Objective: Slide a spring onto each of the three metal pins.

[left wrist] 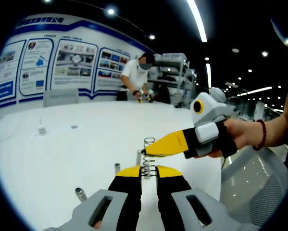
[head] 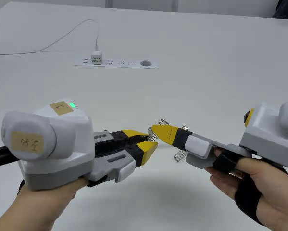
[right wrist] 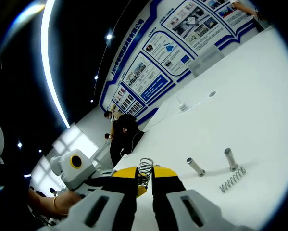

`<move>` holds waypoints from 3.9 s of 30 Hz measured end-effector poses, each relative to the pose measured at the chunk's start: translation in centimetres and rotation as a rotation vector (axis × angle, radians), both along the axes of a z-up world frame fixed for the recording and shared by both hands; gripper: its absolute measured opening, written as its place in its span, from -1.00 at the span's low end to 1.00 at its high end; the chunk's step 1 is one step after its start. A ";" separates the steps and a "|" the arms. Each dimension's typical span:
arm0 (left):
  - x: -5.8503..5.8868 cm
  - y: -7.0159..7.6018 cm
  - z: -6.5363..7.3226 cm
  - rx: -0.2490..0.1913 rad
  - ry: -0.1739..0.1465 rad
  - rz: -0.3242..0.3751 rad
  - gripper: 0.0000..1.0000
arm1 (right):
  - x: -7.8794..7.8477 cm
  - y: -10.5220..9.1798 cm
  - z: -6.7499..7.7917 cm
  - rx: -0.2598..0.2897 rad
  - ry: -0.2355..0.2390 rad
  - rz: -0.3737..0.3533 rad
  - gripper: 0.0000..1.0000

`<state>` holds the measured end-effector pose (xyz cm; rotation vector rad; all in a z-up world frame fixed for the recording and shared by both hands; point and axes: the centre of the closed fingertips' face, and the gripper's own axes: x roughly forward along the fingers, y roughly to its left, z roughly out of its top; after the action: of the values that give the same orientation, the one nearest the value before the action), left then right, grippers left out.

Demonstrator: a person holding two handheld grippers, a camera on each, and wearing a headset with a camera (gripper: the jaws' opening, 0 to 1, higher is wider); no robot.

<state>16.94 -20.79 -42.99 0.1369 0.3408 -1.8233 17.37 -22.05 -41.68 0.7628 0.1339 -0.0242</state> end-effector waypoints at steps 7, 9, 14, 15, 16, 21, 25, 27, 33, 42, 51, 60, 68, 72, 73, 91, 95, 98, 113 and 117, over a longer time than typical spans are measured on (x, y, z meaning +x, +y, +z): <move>0.4 0.1 -0.5 0.026 -0.035 0.019 -0.73 | 0.1 -0.5 -0.1 -0.084 0.026 -0.009 -0.78; 0.5 0.2 -0.8 0.037 -0.046 0.020 -0.69 | 0.1 -0.9 0.0 -0.119 0.031 -0.018 -0.78; 0.6 0.5 -1.6 0.062 -0.083 0.031 -0.54 | 0.0 -2.1 0.0 -0.258 0.076 -0.043 -0.78; 0.5 0.6 -1.8 0.069 -0.091 0.031 -0.52 | 0.0 -2.3 0.1 -0.287 0.082 -0.044 -0.78; 0.5 0.6 -1.9 0.071 -0.096 0.030 -0.51 | 0.0 -2.4 0.2 -0.307 0.085 -0.041 -0.78; 0.5 0.8 -2.7 0.099 -0.130 0.024 -0.43 | 0.4 -2.9 0.3 -0.402 0.109 -0.029 -0.78; 0.5 0.9 -3.1 0.113 -0.138 0.022 -0.37 | 1.0 -3.4 0.7 -0.453 0.108 -0.026 -0.77; 0.4 1.0 -3.3 0.120 -0.142 0.021 -0.33 | 1.4 -3.7 0.7 -0.480 0.114 -0.024 -0.77; 0.5 1.1 -3.6 0.127 -0.139 0.027 -0.25 | 2.4 -4.5 0.3 -0.539 0.139 -0.016 -0.77; 0.6 1.2 -3.9 0.136 -0.124 0.036 -0.17 | 3.6 -5.4 -1.1 -0.570 0.174 -0.015 -0.77; 0.8 1.2 -4.2 0.143 -0.116 0.043 -0.11 | 4.1 -5.3 -2.4 -0.596 0.205 0.007 -0.77; 0.7 1.2 -4.3 0.146 -0.110 0.043 -0.09 | 4.3 -5.4 -3.4 -0.632 0.234 0.021 -0.77; 0.8 1.3 -4.3 0.150 -0.104 0.044 -0.09 | 4.4 -5.3 -4.3 -0.641 0.258 0.029 -0.77; 0.6 1.3 -4.2 0.146 -0.098 0.039 -0.09 | 4.4 -5.2 -4.6 -0.640 0.269 0.034 -0.77; 0.6 1.2 -4.2 0.145 -0.098 0.038 -0.09 | 4.4 -5.1 -4.7 -0.640 0.270 0.035 -0.77; 0.6 1.3 -4.5 0.157 -0.098 0.036 -0.10 | 4.3 -4.9 -6.7 -0.628 0.322 0.048 -0.77; 0.7 1.3 -4.4 0.156 -0.099 0.038 -0.10 | 4.3 -4.9 -7.2 -0.620 0.333 0.049 -0.77; 0.7 1.3 -4.4 0.157 -0.098 0.040 -0.10 | 4.3 -4.9 -7.5 -0.621 0.342 0.052 -0.77; 0.7 1.4 -4.4 0.159 -0.098 0.041 -0.10 | 3.9 -4.6 -9.2 -0.619 0.394 0.072 -0.77; 0.8 1.4 -4.5 0.160 -0.100 0.041 -0.10 | 4.0 -4.5 -9.1 -0.616 0.388 0.071 -0.77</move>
<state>17.72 -19.40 -47.46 0.3292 0.4160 -1.7411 21.33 -26.58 -50.74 0.1299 0.4978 -0.1395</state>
